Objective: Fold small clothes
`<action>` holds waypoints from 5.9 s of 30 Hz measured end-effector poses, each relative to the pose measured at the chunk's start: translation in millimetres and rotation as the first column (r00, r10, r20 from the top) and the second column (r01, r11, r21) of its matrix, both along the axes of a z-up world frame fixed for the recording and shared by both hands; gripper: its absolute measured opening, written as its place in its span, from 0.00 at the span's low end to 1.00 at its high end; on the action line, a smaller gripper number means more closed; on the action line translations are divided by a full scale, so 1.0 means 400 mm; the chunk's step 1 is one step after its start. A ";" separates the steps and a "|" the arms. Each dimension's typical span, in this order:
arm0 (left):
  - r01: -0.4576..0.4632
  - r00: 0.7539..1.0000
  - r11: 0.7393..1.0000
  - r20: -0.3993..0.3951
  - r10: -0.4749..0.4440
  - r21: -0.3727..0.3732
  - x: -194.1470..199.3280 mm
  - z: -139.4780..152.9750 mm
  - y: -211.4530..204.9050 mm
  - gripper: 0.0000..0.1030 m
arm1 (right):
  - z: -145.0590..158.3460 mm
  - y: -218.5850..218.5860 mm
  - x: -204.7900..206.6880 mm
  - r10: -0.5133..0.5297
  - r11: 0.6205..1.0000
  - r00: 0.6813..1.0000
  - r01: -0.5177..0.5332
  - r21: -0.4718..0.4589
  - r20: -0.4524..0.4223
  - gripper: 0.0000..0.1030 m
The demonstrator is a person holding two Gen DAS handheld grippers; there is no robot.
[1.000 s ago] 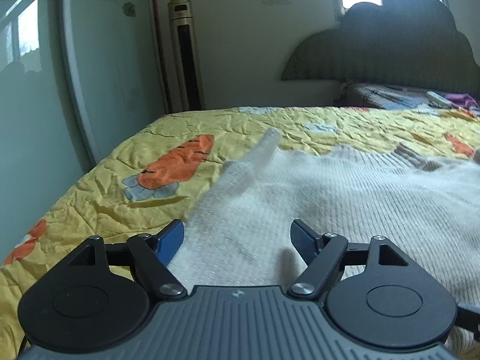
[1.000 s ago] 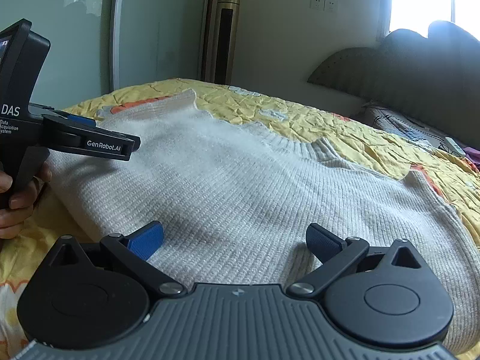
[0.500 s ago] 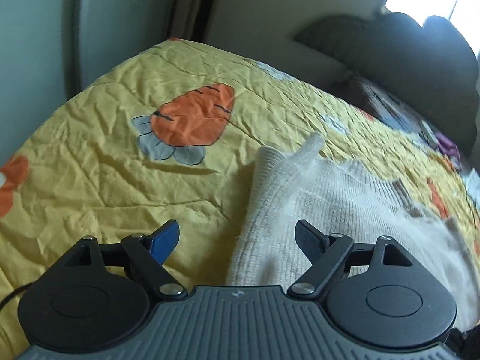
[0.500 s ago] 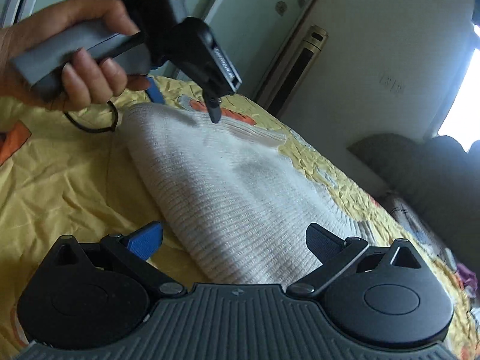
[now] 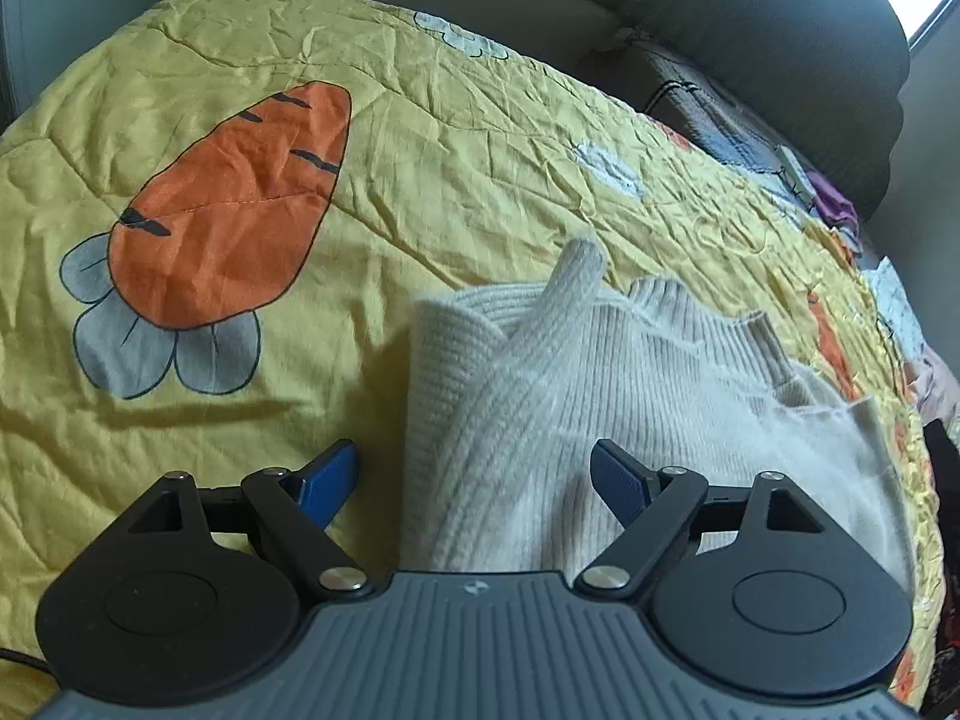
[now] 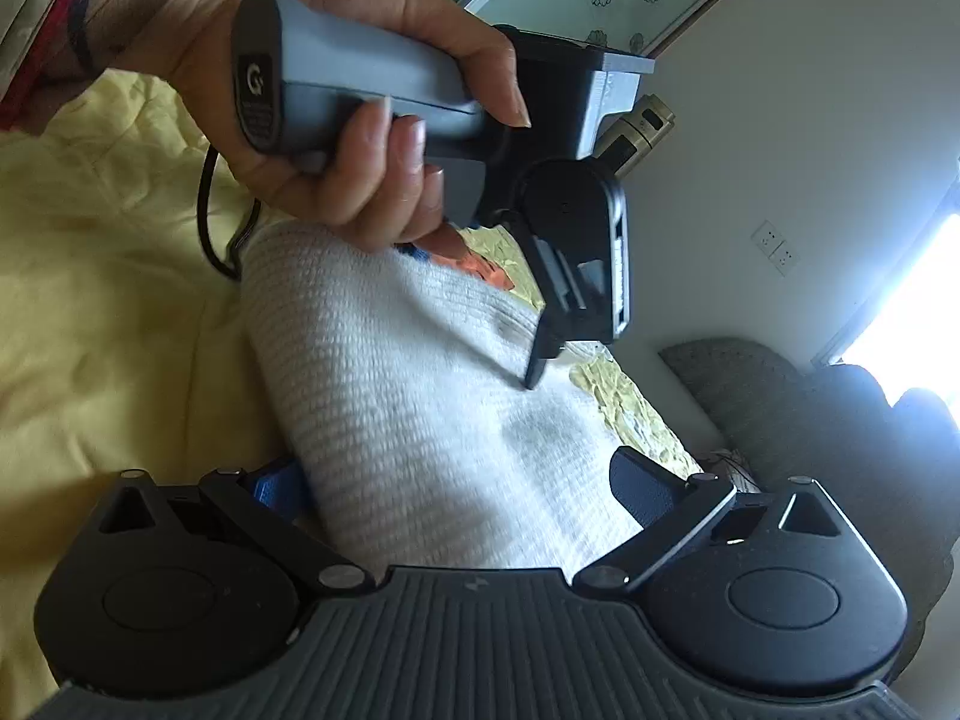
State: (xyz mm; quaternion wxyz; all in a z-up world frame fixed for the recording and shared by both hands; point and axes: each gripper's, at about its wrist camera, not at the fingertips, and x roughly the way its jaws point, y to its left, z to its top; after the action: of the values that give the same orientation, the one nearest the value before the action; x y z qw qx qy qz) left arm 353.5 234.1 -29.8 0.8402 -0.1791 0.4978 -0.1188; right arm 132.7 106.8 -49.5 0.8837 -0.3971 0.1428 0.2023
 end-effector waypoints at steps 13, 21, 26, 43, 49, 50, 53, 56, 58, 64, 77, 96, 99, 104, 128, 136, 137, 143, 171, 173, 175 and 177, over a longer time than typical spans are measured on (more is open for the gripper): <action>-0.076 0.996 0.990 -0.053 0.070 -0.122 0.070 -0.014 0.014 0.25 | -0.019 0.090 0.031 0.099 0.995 0.994 -0.100 -0.028 -0.041 0.38; -0.142 0.990 0.970 -0.042 0.136 -0.197 0.034 0.037 0.021 0.21 | 0.030 0.009 0.036 0.126 0.986 0.989 -0.116 0.117 -0.080 0.26; -0.194 0.981 0.956 -0.040 0.189 -0.220 0.003 0.110 -0.004 0.21 | 0.092 -0.070 0.040 0.134 0.963 0.986 -0.108 0.248 -0.094 0.25; -0.228 0.972 0.944 0.006 0.236 -0.238 -0.075 0.295 -0.248 0.21 | 0.222 -0.469 0.043 0.132 0.713 0.959 0.085 0.696 -0.252 0.23; -0.212 0.976 0.954 0.006 0.218 -0.214 -0.078 0.303 -0.367 0.21 | 0.215 -0.590 0.018 0.121 0.645 0.948 0.150 0.750 -0.294 0.21; -0.209 0.977 0.956 0.006 0.215 -0.204 -0.076 0.303 -0.388 0.21 | 0.212 -0.609 0.015 0.118 0.637 0.948 0.157 0.754 -0.297 0.20; -0.195 0.980 0.963 0.006 0.200 -0.186 -0.072 0.301 -0.446 0.21 | 0.202 -0.649 0.012 0.110 0.617 0.947 0.174 0.767 -0.303 0.19; -0.177 0.983 0.970 0.012 0.181 -0.168 -0.072 0.301 -0.507 0.21 | 0.195 -0.675 0.018 0.102 0.595 0.946 0.189 0.781 -0.307 0.19; -0.163 0.986 0.975 0.019 0.168 -0.152 -0.071 0.302 -0.549 0.20 | 0.189 -0.698 0.017 0.092 0.582 0.948 0.198 0.789 -0.305 0.19; -0.118 0.992 0.987 0.031 0.122 -0.113 -0.068 0.299 -0.666 0.20 | 0.185 -0.792 0.004 0.060 0.535 0.950 0.227 0.813 -0.305 0.19; -0.033 0.998 0.999 0.048 0.034 -0.011 -0.068 0.246 -0.880 0.21 | 0.147 -0.928 -0.010 0.009 0.464 0.941 0.297 0.835 -0.339 0.19; 0.039 0.999 0.990 0.032 -0.044 0.135 -0.065 0.143 -1.062 0.21 | 0.065 -1.036 -0.002 0.031 0.333 0.908 0.385 0.861 -0.418 0.19; 0.047 0.998 0.986 0.037 -0.053 0.158 -0.068 0.134 -1.074 0.21 | 0.055 -1.041 -0.001 0.041 0.333 0.904 0.390 0.859 -0.426 0.19; 0.072 0.996 0.980 0.045 -0.081 0.184 -0.070 0.126 -1.093 0.27 | 0.039 -1.053 0.003 0.066 0.319 0.894 0.403 0.858 -0.444 0.20; -0.020 0.959 0.977 0.281 -0.041 0.212 -0.219 0.235 -0.866 0.74 | -0.011 -1.098 0.023 0.106 0.209 0.864 0.464 0.860 -0.492 0.61; -0.044 0.883 0.886 0.433 -0.181 0.461 -0.455 0.211 -0.735 0.77 | -0.005 -1.106 0.018 0.117 0.165 0.869 0.460 0.873 -0.480 0.74; -0.039 0.871 0.879 0.447 -0.202 0.474 -0.482 0.205 -0.721 0.81 | -0.005 -1.106 0.018 0.117 0.159 0.868 0.464 0.871 -0.483 0.74; 0.080 0.853 0.856 0.409 -0.325 0.511 -0.578 0.137 -0.677 0.82 | 0.023 -1.064 0.023 0.026 0.271 0.858 0.489 0.829 -0.514 0.49; -0.073 0.829 0.716 0.441 -0.343 0.694 -0.585 0.005 -0.750 0.89 | 0.142 -0.937 0.015 -0.250 0.749 0.946 0.325 0.577 -0.208 0.30; -0.050 0.856 0.751 0.415 -0.307 0.659 -0.573 -0.001 -0.728 0.89 | 0.110 -0.942 0.014 -0.263 0.742 0.934 0.357 0.568 -0.243 0.30; -0.039 0.868 0.773 0.404 -0.288 0.633 -0.571 0.003 -0.717 0.89 | 0.092 -0.961 0.015 -0.258 0.703 0.923 0.381 0.600 -0.285 0.30; -0.026 0.870 0.774 0.396 -0.294 0.632 -0.575 0.009 -0.713 0.89 | 0.093 -0.983 0.016 -0.241 0.655 0.914 0.401 0.640 -0.326 0.30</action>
State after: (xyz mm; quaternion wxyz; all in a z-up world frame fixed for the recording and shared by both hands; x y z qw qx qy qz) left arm 123.3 -51.2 -26.3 0.9358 0.1783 0.2999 -0.0506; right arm 139.3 -286.6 -12.4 0.9681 0.0198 0.2181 0.1218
